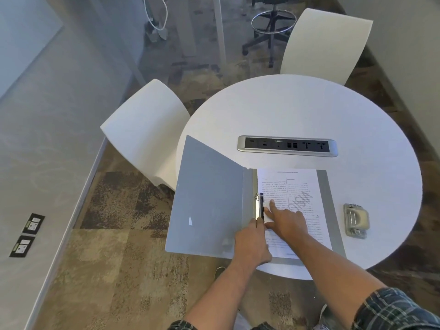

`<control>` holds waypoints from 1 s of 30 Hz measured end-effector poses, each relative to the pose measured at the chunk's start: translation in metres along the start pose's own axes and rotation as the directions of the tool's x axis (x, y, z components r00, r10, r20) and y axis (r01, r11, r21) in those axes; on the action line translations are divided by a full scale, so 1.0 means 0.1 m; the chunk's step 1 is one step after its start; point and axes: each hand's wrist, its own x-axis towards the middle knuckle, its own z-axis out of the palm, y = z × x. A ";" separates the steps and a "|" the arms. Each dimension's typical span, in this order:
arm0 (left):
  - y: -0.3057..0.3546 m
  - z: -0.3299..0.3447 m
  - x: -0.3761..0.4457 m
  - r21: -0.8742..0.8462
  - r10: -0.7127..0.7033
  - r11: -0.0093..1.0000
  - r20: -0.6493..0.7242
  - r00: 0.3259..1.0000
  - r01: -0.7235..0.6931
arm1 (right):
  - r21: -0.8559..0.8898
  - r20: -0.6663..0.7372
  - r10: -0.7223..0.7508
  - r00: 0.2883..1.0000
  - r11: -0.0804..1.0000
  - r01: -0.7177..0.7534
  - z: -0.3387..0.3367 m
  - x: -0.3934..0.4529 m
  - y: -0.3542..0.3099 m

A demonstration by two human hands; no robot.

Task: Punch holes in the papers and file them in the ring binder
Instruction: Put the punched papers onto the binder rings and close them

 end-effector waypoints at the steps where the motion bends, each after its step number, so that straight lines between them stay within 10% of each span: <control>1: 0.01 0.01 -0.01 0.019 -0.002 1.000 0.006 1.000 0.001 | -0.009 0.005 -0.022 1.000 1.000 0.022 0.00 -0.01 0.03; 30: 0.07 -0.05 0.02 0.103 0.005 0.995 0.140 0.990 -0.019 | -0.074 0.043 -0.155 0.987 0.985 0.158 -0.07 0.00 0.09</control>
